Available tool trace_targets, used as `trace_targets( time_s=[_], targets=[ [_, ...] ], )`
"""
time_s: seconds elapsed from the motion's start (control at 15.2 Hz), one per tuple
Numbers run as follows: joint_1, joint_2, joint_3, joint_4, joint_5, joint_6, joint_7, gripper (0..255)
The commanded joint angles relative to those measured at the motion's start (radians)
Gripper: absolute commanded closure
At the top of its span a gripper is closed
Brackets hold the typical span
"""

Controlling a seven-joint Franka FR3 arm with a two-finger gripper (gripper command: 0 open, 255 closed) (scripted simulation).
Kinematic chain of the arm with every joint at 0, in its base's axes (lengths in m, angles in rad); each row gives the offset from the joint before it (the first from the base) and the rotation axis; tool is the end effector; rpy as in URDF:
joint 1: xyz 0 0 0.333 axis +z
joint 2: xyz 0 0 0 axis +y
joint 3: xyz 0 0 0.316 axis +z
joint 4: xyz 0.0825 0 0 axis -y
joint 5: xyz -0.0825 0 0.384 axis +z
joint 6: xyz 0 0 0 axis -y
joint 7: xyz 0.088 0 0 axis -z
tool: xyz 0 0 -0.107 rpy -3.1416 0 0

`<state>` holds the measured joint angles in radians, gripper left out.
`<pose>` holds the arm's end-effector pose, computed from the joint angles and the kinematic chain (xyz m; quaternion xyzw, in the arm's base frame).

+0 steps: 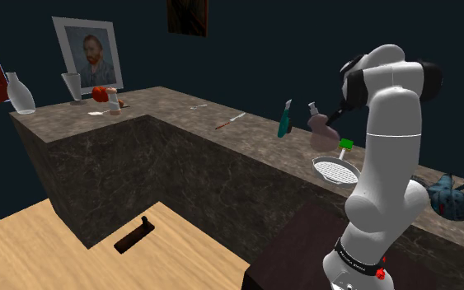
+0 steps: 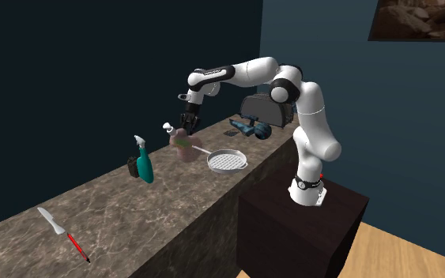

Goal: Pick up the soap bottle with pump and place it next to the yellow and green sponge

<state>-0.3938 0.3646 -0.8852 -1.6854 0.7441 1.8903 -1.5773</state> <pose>0.2854 -0.5734 0.4552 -0.9768 -0.0412 -0.2077 0.0315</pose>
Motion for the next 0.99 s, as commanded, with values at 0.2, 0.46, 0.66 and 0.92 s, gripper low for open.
trace_targets(
  time_s=[0.2, 0.46, 0.66, 0.92],
  targets=[
    [-0.001, 0.010, 0.006, -0.023, 0.015, 0.026, -0.019, 255],
    [0.000, 0.011, 0.005, -0.023, 0.016, 0.025, -0.019, 255],
    [0.000, 0.012, 0.005, -0.022, 0.017, 0.025, -0.019, 0],
    [-0.003, 0.015, 0.006, -0.017, 0.018, 0.022, -0.019, 0]
  ],
)
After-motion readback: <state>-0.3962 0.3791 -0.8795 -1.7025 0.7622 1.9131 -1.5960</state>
